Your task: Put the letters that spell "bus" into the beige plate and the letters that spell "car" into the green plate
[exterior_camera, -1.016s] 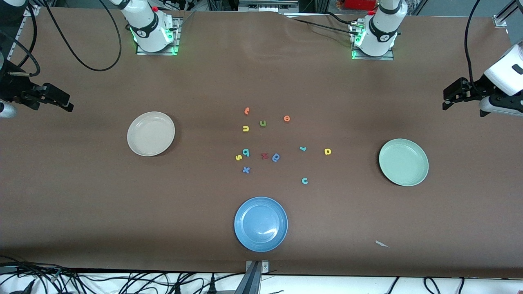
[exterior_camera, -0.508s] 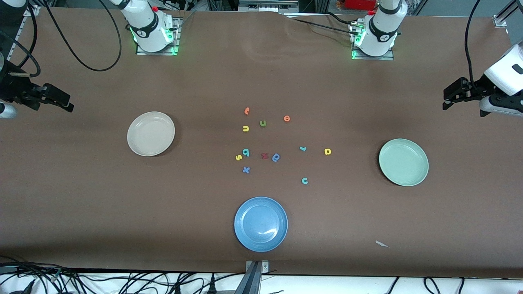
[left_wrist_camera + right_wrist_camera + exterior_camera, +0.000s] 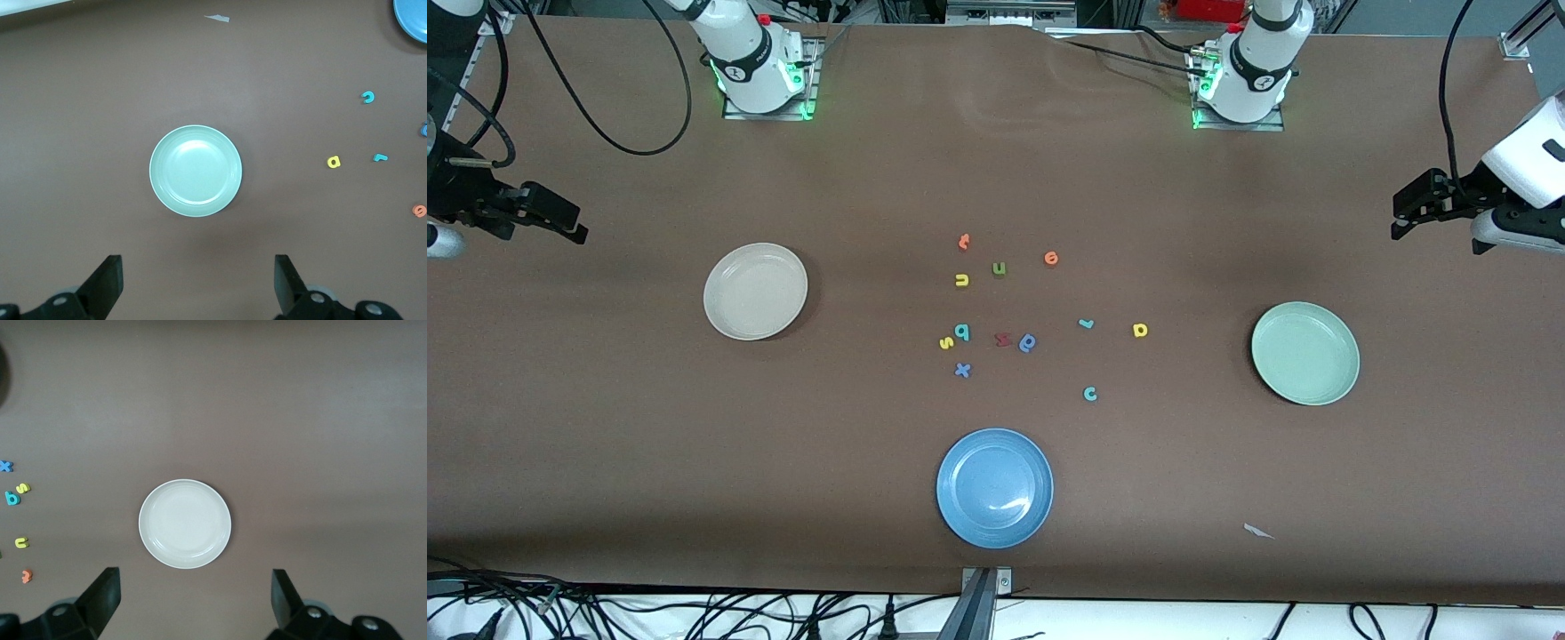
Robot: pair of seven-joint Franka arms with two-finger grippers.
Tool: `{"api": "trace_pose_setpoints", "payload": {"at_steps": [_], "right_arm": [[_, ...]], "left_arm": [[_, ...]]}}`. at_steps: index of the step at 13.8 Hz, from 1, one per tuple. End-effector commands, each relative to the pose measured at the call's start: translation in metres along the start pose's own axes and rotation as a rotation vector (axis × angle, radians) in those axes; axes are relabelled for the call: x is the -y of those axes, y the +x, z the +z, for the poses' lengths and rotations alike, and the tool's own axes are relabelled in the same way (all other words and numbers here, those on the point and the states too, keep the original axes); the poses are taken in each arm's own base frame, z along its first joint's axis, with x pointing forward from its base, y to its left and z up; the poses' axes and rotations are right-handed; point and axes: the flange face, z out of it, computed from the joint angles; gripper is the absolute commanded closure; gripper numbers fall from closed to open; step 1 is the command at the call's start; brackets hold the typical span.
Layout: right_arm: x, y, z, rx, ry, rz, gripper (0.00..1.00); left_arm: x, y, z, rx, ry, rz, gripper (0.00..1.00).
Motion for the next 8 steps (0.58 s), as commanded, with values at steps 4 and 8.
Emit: {"api": "trace_pose_setpoints", "payload": {"at_steps": [4,8], "right_arm": [[-0.0027,-0.0005,-0.0043,0.002,-0.014,0.004,0.00],[-0.0018,-0.0026,-0.0021,0.025,-0.013,0.004,0.00]], "left_arm": [[0.0027,-0.0031,-0.0058,-0.002,-0.012,0.016,0.00],[0.0027,-0.0031,-0.0058,-0.002,-0.012,0.016,0.00]]}}
